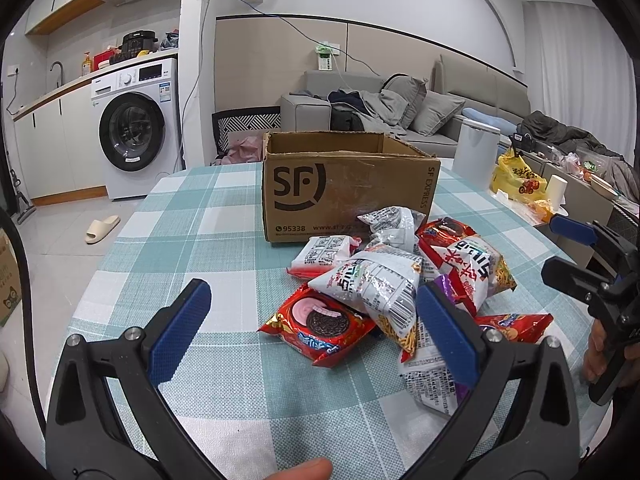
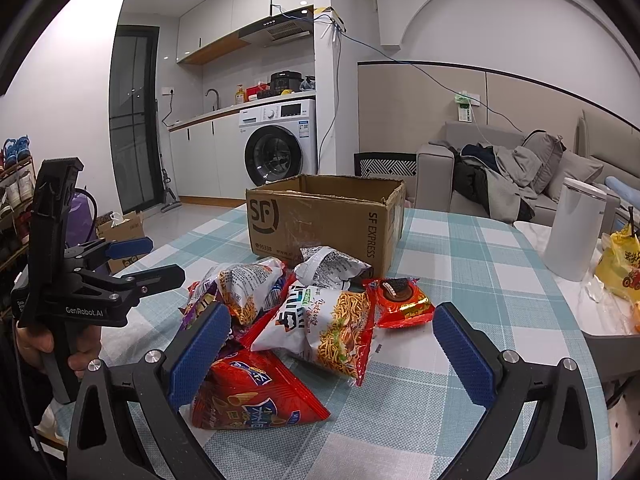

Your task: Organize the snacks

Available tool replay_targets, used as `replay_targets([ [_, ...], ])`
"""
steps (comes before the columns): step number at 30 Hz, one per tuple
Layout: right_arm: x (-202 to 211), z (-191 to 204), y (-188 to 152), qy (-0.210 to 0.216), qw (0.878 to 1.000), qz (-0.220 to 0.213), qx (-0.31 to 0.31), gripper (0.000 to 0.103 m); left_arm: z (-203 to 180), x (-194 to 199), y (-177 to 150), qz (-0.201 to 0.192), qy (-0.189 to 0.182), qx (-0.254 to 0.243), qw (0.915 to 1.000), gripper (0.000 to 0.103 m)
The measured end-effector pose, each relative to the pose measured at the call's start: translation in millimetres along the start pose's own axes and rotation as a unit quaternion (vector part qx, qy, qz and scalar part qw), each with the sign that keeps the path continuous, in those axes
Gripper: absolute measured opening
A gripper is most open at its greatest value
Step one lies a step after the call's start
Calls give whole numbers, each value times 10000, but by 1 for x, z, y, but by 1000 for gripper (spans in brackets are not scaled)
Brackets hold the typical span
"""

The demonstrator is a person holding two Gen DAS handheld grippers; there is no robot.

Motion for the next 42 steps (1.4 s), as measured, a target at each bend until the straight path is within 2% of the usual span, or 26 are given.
replay_targets([
  [33, -3, -1, -2, -13, 10000, 28, -2, 103, 0, 0, 0, -15, 3, -22, 10000, 102],
  [42, -8, -3, -7, -216, 9996, 167, 39, 103, 0, -6, -2, 12, 21, 9, 10000, 102],
])
Point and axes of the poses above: each gripper's, at about its wrist camera, not at the fingertips, and x roughly against the way its jaws point, z to its left, y to its top, the point moved 8 cm from there along -x, roughly the way its jaws point, and after that the axes turned 3 degrees about -z, right-handed, at the moved point
